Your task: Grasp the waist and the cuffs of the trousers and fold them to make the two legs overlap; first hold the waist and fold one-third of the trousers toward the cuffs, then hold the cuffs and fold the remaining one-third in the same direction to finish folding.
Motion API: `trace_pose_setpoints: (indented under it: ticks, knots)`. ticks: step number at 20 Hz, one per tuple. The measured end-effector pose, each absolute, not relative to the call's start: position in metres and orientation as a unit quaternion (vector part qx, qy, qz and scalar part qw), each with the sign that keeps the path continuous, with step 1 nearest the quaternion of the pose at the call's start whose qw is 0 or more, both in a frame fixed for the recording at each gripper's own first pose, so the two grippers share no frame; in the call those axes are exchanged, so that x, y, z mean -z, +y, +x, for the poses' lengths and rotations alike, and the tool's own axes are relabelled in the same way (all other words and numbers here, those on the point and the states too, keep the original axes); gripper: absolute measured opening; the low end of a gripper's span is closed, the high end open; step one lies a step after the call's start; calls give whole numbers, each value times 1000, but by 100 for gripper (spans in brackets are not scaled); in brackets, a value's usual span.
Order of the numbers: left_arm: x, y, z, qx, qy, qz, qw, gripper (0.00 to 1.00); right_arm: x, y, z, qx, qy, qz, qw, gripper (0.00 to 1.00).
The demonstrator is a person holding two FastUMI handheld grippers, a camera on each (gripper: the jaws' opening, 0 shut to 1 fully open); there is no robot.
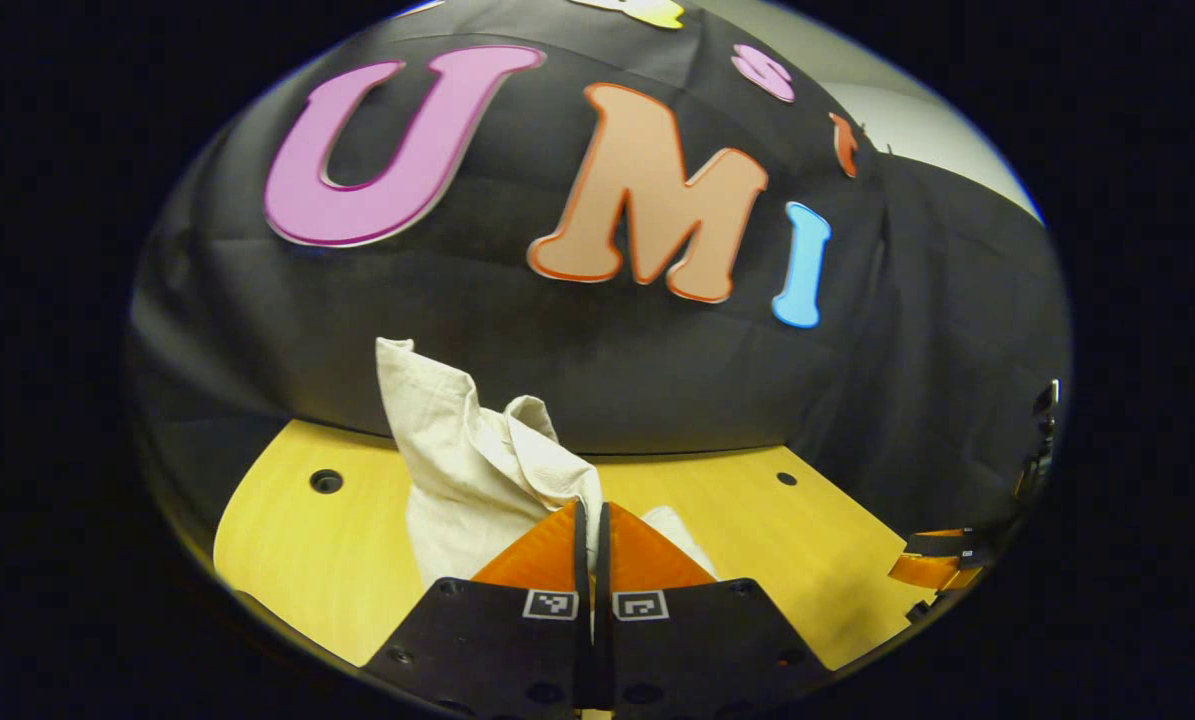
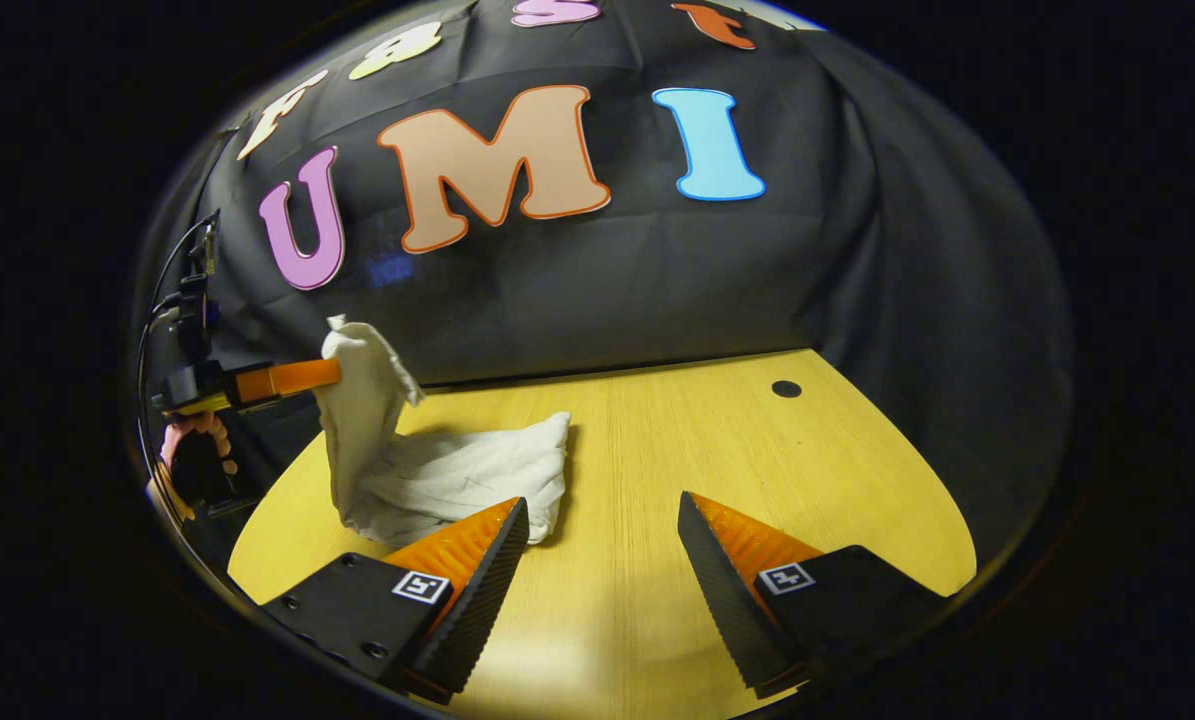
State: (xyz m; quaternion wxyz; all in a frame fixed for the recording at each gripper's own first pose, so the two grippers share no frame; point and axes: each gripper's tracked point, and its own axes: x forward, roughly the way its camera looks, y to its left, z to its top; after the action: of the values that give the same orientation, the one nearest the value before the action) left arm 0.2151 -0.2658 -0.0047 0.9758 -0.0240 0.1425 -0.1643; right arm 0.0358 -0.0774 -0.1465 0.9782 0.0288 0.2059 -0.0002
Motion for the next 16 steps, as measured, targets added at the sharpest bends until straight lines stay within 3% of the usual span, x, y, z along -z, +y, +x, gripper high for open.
trace_pose_setpoints:
  ticks: [1, 2, 4, 5, 6, 7, 8, 10, 11, 13, 16]
  knots:
    - [12, -282, 214, 177, 152, -15, 972, 0, 144, -84, 35, 4, 203, 32, 979, 92]
    - [24, -295, 212, 186, 165, -1, 969, 0, 142, -87, 34, 7, 201, 33, 979, 96]
    - [52, -313, 209, 194, 193, 38, 961, 0, 142, -91, 30, 10, 201, 34, 979, 96]
    - [66, -318, 211, 199, 205, 54, 957, 0, 143, -92, 29, 10, 202, 35, 979, 92]
    - [79, -326, 208, 204, 217, 64, 952, 0, 143, -91, 28, 9, 204, 36, 978, 96]
    - [93, -333, 204, 208, 232, 73, 948, 0, 142, -89, 28, 6, 204, 39, 978, 92]
    - [107, -342, 200, 211, 241, 78, 944, 0, 140, -86, 28, 3, 203, 42, 978, 96]
    - [124, -357, 194, 228, 259, 73, 936, 1, 138, -80, 27, -1, 202, 46, 978, 96]
    - [125, -365, 186, 241, 272, 59, 930, 8, 137, -79, 26, -3, 201, 48, 978, 96]
    - [130, -399, 158, 311, 293, -11, 904, 40, 135, -74, 25, -8, 200, 49, 978, 96]
    - [110, -399, 140, 310, 281, -63, 906, 87, 132, -63, 21, -19, 198, 55, 978, 96]
